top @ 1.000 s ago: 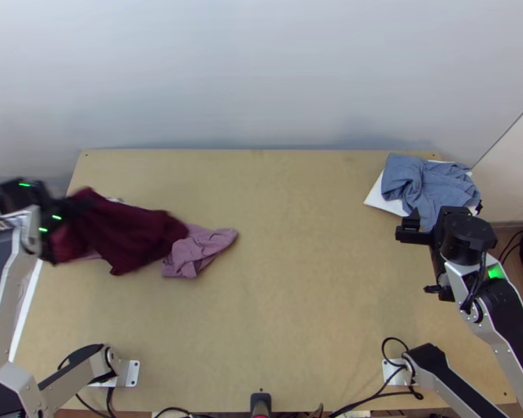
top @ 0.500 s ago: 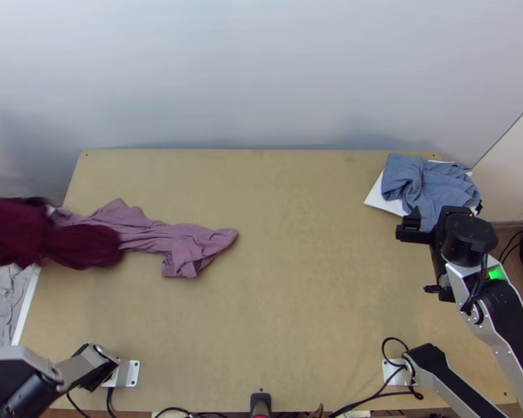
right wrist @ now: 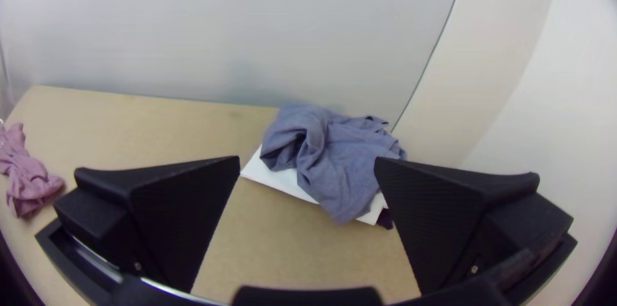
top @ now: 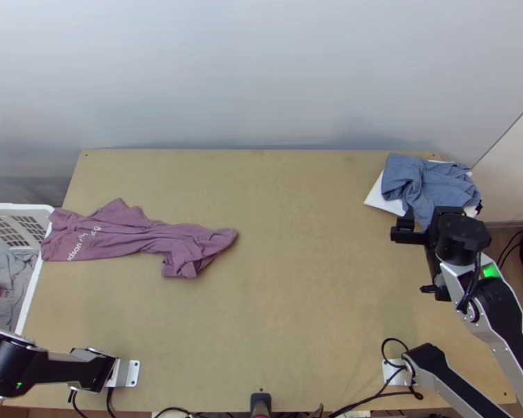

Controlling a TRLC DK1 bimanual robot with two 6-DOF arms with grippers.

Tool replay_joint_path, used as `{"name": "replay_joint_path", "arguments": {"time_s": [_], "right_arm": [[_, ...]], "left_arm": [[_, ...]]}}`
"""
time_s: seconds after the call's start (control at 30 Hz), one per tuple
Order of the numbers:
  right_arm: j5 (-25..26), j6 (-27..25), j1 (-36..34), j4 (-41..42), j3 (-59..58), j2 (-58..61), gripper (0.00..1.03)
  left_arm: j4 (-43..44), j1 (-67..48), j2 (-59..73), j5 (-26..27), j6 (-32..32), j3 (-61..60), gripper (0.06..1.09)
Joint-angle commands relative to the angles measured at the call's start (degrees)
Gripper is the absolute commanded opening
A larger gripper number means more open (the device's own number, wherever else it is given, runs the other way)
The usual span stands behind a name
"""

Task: Fold the t-shirt

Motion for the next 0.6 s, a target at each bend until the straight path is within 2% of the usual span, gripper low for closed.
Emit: {"name": "replay_joint_path", "arguments": {"time_s": [0.0,0.2,0.23,0.27,0.3,0.37,0.4,0.57], "right_arm": [[0.0,0.0,0.5,0.4,0.2,0.8,0.97],[0.1,0.0,0.6,0.7,0.8,1.2,0.98],[0.1,0.0,0.6,1.1,0.6,1.0,0.98],[0.1,-0.2,0.6,1.2,0.3,0.7,0.98],[0.1,-0.4,0.8,1.5,0.3,0.4,0.98],[0.1,-1.2,0.9,3.3,0.2,0.1,0.98],[0.1,-1.4,1.0,3.8,0.2,0.0,0.98],[0.1,-1.4,1.7,4.0,-0.2,0.2,0.98]], "left_arm": [[0.4,2.6,1.4,1.2,1.1,-3.8,0.1],[3.1,-3.8,-5.3,2.2,2.0,-19.1,0.1],[3.7,-5.1,-6.6,2.2,2.0,-21.2,0.14],[4.3,-6.1,-7.6,2.2,2.0,-23.1,0.25],[4.8,-7.9,-8.7,2.2,2.3,-25.1,0.43],[4.3,-11.1,-9.9,2.2,2.7,-28.1,0.94],[2.0,-13.3,-10.4,2.2,2.8,-28.7,1.05],[-8.2,-20.1,-11.6,2.3,2.6,-29.0,1.04]]}}
